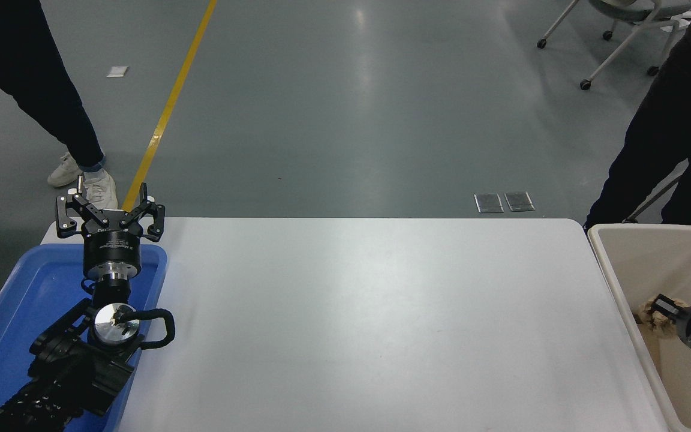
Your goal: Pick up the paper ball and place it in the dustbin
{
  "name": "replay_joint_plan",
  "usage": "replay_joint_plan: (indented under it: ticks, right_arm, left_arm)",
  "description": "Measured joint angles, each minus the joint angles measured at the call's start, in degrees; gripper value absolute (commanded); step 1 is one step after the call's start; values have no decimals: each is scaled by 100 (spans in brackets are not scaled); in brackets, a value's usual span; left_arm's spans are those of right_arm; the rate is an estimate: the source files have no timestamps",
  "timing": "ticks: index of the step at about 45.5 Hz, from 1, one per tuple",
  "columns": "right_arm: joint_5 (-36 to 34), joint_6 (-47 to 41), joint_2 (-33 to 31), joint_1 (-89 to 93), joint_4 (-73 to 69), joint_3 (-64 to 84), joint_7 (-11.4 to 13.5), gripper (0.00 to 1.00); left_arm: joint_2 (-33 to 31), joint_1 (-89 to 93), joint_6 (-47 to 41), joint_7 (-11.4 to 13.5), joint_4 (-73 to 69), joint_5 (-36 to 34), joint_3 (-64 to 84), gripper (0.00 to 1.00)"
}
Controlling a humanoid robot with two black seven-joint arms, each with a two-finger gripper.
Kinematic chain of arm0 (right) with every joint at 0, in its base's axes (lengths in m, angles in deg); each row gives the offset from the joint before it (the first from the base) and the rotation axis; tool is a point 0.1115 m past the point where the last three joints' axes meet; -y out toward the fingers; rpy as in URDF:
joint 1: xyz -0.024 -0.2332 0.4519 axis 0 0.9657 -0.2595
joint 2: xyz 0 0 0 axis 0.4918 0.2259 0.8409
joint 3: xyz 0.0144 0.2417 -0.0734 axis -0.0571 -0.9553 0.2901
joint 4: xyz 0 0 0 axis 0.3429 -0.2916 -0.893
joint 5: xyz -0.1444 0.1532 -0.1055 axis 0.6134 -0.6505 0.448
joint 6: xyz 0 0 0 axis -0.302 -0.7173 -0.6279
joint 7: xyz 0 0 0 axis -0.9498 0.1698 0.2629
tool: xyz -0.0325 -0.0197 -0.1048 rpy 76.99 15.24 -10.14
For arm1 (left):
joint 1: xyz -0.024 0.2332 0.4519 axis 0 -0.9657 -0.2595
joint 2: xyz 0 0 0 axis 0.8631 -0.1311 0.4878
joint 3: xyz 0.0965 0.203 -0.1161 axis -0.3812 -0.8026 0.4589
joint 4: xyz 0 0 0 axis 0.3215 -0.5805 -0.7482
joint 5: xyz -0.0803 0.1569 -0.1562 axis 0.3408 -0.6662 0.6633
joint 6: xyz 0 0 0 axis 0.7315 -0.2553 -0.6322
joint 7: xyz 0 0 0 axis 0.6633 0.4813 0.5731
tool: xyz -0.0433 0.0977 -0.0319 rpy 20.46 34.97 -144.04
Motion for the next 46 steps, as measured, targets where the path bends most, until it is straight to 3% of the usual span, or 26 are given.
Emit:
replay_joint_plan:
  ticks: [17,27,38,46]
  right_arm:
    - [-110,-51,-189,-69,-1,-42,0,100]
    - [-55,-264,-784,-775,-431,486,2,100]
    - [174,-771,-1404,-3370,-2064,2525,-10,100]
    - [240,-1630,-1306,-5801,-3701,3805,-15,100]
  left_arm:
    - [1,6,-3,0,0,-1,0,99]
    - [-5,8,-3,0,0,-5,0,99]
    - [-11,10,3,-9,0,-6,0,99]
    - [-13,7,6,-8,0,-6,0,99]
